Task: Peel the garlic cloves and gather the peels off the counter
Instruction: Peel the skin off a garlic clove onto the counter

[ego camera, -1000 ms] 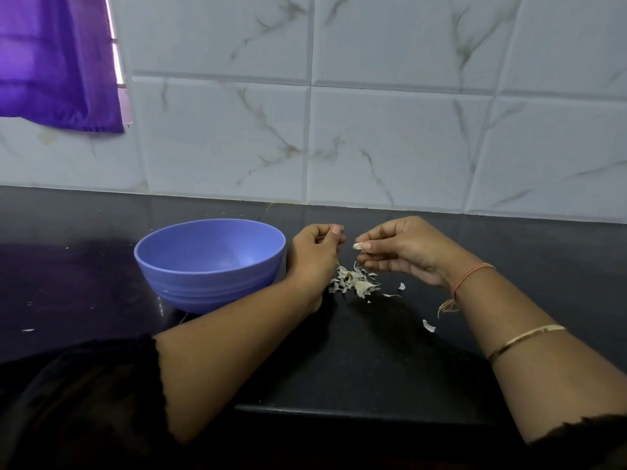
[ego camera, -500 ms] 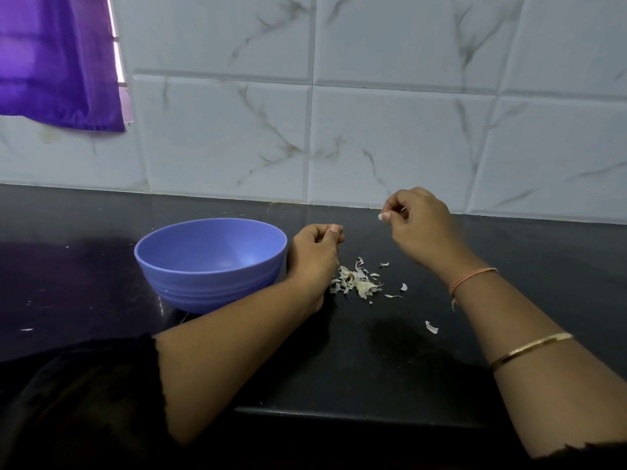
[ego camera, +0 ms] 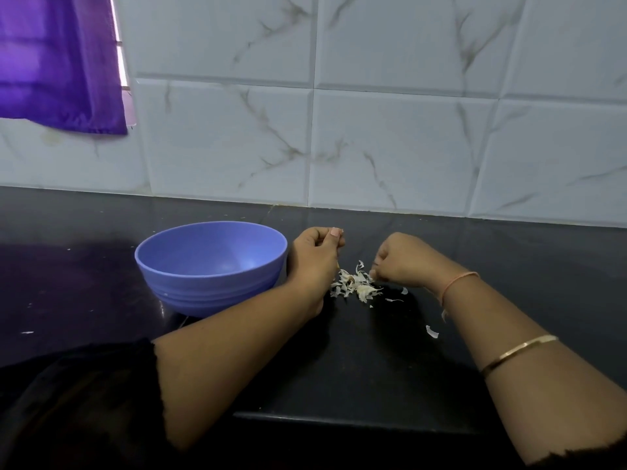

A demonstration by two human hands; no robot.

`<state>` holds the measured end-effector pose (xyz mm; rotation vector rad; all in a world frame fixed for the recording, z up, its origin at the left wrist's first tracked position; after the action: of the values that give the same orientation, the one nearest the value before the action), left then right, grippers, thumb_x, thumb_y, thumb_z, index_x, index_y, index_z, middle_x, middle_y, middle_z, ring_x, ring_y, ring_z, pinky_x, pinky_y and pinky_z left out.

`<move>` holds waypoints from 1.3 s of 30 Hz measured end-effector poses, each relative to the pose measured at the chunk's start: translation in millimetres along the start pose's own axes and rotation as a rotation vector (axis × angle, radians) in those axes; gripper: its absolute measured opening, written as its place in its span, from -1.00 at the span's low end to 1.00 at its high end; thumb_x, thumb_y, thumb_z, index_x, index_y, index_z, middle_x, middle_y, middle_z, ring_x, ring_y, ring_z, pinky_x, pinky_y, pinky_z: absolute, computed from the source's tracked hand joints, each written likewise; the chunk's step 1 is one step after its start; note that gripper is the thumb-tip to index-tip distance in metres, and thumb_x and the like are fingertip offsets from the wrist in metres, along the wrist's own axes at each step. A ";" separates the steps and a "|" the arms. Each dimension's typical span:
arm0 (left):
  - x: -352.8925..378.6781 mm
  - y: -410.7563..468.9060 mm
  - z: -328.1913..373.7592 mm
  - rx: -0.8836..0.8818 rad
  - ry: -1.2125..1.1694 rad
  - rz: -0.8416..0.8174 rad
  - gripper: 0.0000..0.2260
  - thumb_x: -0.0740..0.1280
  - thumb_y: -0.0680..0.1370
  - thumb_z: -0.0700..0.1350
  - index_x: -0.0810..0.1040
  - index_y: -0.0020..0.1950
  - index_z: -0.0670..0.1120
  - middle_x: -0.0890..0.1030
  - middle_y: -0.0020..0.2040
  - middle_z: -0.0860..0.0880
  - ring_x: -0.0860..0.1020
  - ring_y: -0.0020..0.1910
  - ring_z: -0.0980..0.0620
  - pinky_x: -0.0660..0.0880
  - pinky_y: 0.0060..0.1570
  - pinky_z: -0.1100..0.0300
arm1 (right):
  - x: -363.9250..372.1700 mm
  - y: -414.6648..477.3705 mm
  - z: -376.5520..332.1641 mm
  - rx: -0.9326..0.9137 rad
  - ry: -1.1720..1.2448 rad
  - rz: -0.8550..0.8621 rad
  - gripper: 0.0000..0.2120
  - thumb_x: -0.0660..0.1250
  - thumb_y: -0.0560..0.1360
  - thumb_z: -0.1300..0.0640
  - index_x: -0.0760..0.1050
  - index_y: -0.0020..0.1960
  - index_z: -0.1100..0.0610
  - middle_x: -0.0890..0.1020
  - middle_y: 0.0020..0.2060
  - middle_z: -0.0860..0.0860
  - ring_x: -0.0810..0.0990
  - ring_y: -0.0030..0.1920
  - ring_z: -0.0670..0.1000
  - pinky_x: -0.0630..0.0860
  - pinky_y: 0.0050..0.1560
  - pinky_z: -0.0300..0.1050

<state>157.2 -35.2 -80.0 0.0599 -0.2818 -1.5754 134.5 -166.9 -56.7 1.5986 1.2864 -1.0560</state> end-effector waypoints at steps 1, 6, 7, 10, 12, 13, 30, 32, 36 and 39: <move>0.2 0.6 0.1 0.001 0.005 -0.006 -0.89 0.24 0.58 -0.11 0.52 -0.09 -0.08 0.54 -0.22 0.06 0.44 -0.33 0.16 0.43 -0.32 0.28 | 0.2 -1.3 1.6 0.000 0.211 -0.014 -0.88 0.33 0.43 0.28 0.58 -0.24 0.30 0.57 -0.32 0.19 0.50 -0.29 0.11 0.42 -0.29 -0.15; 7.6 -0.1 -0.2 0.044 0.055 -0.120 -0.86 0.30 0.54 -0.20 0.55 -0.17 0.00 0.54 -0.27 0.03 0.45 -0.28 0.14 0.42 -0.22 0.22 | -4.6 -5.0 6.6 0.026 0.982 -0.073 -0.86 0.29 0.48 0.34 0.51 -0.24 0.21 0.48 -0.40 0.05 0.42 -0.42 -0.09 0.45 -0.41 -0.29; 9.7 -1.4 0.8 0.060 0.057 -0.148 -0.85 0.31 0.53 -0.22 0.56 -0.18 0.00 0.53 -0.29 0.02 0.44 -0.30 0.14 0.40 -0.26 0.25 | -4.1 -5.3 4.5 0.021 1.035 -0.094 -0.86 0.28 0.48 0.35 0.51 -0.23 0.21 0.49 -0.40 0.05 0.43 -0.44 -0.10 0.46 -0.42 -0.30; 13.5 -4.5 4.1 0.085 0.042 -0.201 -0.87 0.34 0.51 -0.24 0.58 -0.17 -0.02 0.55 -0.30 0.02 0.46 -0.32 0.16 0.40 -0.29 0.30 | -2.5 -5.3 2.5 0.022 1.135 -0.106 -0.87 0.27 0.48 0.37 0.49 -0.21 0.22 0.51 -0.42 0.05 0.46 -0.48 -0.12 0.47 -0.43 -0.30; 13.7 -5.3 5.3 0.081 0.010 -0.215 -0.89 0.37 0.48 -0.25 0.58 -0.15 -0.04 0.58 -0.29 0.01 0.47 -0.34 0.17 0.41 -0.33 0.33 | -3.1 -5.8 2.2 0.021 1.181 -0.106 -0.88 0.27 0.48 0.38 0.48 -0.18 0.21 0.53 -0.42 0.05 0.47 -0.49 -0.12 0.48 -0.44 -0.31; 13.4 -5.6 5.6 0.079 0.001 -0.220 -0.90 0.39 0.47 -0.24 0.58 -0.15 -0.05 0.59 -0.27 0.00 0.47 -0.34 0.15 0.41 -0.36 0.34 | -3.1 -5.7 1.5 0.013 1.198 -0.108 -0.89 0.28 0.47 0.37 0.48 -0.18 0.21 0.54 -0.42 0.06 0.47 -0.49 -0.12 0.49 -0.44 -0.30; 7.6 -2.5 -1.2 -0.045 -0.065 -0.154 -0.87 0.36 0.51 -0.11 0.59 -0.21 -0.11 0.50 -0.34 -0.01 0.40 -0.36 0.11 0.38 -0.31 0.26 | -14.5 -7.7 -11.1 -0.170 0.947 0.079 -0.91 0.33 0.47 0.32 0.52 -0.21 0.25 0.56 -0.36 0.08 0.49 -0.36 -0.07 0.52 -0.29 -0.26; 8.3 -2.9 -1.9 -0.072 -0.091 -0.163 -0.85 0.35 0.51 -0.11 0.58 -0.24 -0.10 0.49 -0.36 0.00 0.40 -0.36 0.10 0.38 -0.27 0.25 | -15.4 -7.9 -12.9 -0.191 0.909 0.106 -0.88 0.31 0.48 0.32 0.51 -0.23 0.22 0.54 -0.36 0.06 0.48 -0.35 -0.08 0.51 -0.28 -0.26; 8.4 -4.8 0.2 -0.079 -0.095 -0.165 -0.83 0.34 0.52 -0.09 0.57 -0.23 -0.13 0.44 -0.39 0.00 0.37 -0.39 0.10 0.36 -0.29 0.24 | -20.5 -6.8 -14.8 -0.239 0.741 0.219 -0.85 0.33 0.47 0.27 0.50 -0.26 0.12 0.55 -0.36 0.02 0.49 -0.33 -0.05 0.52 -0.20 -0.14; 6.6 -4.5 1.5 -0.057 -0.044 -0.138 -0.83 0.33 0.53 -0.09 0.56 -0.20 -0.15 0.45 -0.39 0.01 0.37 -0.42 0.11 0.38 -0.32 0.26 | -24.8 -7.7 -18.2 -0.264 0.555 0.334 -0.85 0.35 0.45 0.22 0.50 -0.29 0.07 0.54 -0.38 -0.06 0.46 -0.36 -0.11 0.46 -0.23 -0.22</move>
<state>152.3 -41.5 -78.6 -0.0001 -0.2720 -1.7224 125.8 -156.2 -28.2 1.8782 1.3690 -0.2251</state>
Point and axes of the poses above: each hand's wrist, its own y-axis towards the middle knuckle, its own x-axis out of the palm, z = x × y, the point moved 7 cm from there along y, towards the middle knuckle
